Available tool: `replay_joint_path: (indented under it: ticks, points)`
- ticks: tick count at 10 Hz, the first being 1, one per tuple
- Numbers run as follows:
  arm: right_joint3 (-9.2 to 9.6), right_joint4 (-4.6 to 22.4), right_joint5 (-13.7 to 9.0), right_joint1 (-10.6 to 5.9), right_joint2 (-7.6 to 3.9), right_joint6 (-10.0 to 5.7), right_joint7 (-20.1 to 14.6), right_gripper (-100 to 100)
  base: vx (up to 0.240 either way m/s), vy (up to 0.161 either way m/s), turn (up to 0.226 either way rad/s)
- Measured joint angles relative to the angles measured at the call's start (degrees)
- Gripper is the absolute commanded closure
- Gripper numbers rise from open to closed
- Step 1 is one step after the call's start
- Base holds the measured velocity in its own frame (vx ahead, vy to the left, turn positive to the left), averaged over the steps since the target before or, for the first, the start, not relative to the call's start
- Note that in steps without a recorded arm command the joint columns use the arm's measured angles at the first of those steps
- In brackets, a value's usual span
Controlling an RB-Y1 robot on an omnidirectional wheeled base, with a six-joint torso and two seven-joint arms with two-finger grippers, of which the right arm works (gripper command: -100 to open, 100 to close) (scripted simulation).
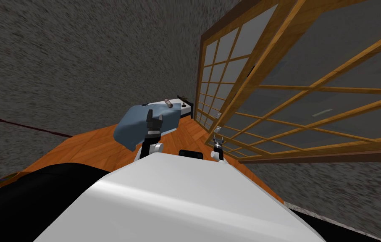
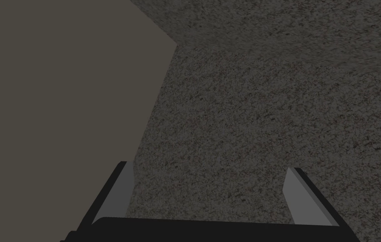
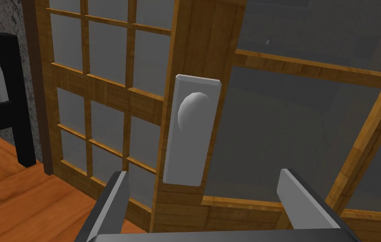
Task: Pull the door open
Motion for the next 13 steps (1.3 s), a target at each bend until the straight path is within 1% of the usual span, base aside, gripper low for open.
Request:
replay_joint_path:
  ticks: [4, 5, 6, 7, 8, 9, 10, 11, 13]
  points:
    - [0.74, -0.5, -1.9, 0.06, 0.25, 0.22, -5.4, -100, -0.043, -0.010, 0.023]
    - [0.76, -0.5, -2.0, 0.07, 0.26, 0.23, -5.6, -100, 0.144, -0.032, 0.090]
    - [0.53, -0.4, -2.2, 0.35, -0.56, 0.30, -6.2, -100, 0.221, -0.041, 0.102]
    - [0.26, -1.9, -2.5, 1.62, -1.38, 0.73, -6.6, -100, 0.156, -0.004, 0.028]
    - [0.31, -1.1, -2.4, 1.38, -1.60, 0.37, -7.2, -100, 0.167, 0.013, 0.085]
    - [0.19, 0.0, -2.6, 1.31, -2.22, -0.24, -8.0, -100, 0.186, 0.005, 0.095]
    - [0.32, 3.0, -2.5, 0.24, -3.04, -1.56, -9.7, -100, 0.109, 0.000, 0.031]
    - [0.16, 1.9, -2.7, 1.09, -3.35, -1.53, -10.0, -100, 0.159, -0.007, 0.110]
    - [-0.33, 0.7, -3.2, 3.24, -5.57, -1.37, -11.7, -100, 0.222, -0.049, 0.115]
